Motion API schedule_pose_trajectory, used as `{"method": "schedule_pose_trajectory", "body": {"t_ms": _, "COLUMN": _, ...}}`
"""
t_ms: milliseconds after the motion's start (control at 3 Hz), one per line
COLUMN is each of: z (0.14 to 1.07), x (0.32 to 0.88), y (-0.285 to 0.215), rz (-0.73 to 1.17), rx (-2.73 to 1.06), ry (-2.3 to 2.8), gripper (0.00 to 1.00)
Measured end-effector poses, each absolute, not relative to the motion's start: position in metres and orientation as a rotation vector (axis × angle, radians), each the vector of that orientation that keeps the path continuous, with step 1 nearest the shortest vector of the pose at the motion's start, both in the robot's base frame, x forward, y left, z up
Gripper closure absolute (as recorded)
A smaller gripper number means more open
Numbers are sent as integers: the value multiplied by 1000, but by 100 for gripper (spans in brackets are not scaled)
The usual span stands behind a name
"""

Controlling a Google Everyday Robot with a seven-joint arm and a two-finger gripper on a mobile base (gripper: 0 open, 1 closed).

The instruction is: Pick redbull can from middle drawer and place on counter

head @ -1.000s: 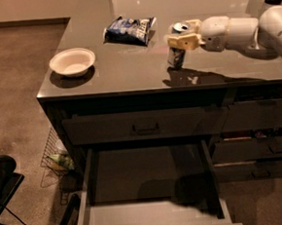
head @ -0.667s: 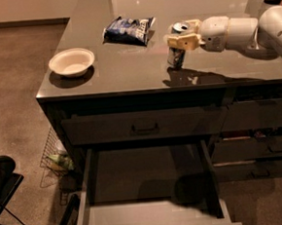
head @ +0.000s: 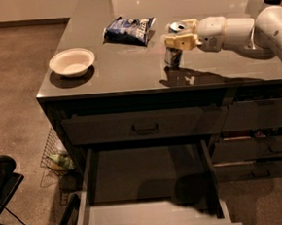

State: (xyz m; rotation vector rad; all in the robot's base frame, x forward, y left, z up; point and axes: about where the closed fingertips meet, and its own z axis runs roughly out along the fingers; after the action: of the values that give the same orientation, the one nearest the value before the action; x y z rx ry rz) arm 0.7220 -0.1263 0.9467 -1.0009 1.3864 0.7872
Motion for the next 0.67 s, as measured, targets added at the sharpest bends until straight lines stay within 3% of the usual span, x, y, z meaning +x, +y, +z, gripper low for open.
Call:
{"method": "schedule_pose_trajectory", "body": {"t_ms": 333, "z": 946, "x": 722, "y": -123, "rz": 792, "rx": -1004, "ry": 1385, "gripper": 12}}
{"method": "schedule_pose_trajectory", "body": {"t_ms": 667, "z": 946, "x": 723, "y": -120, "rz": 796, "rx": -1007, "ry": 1383, "gripper": 0}}
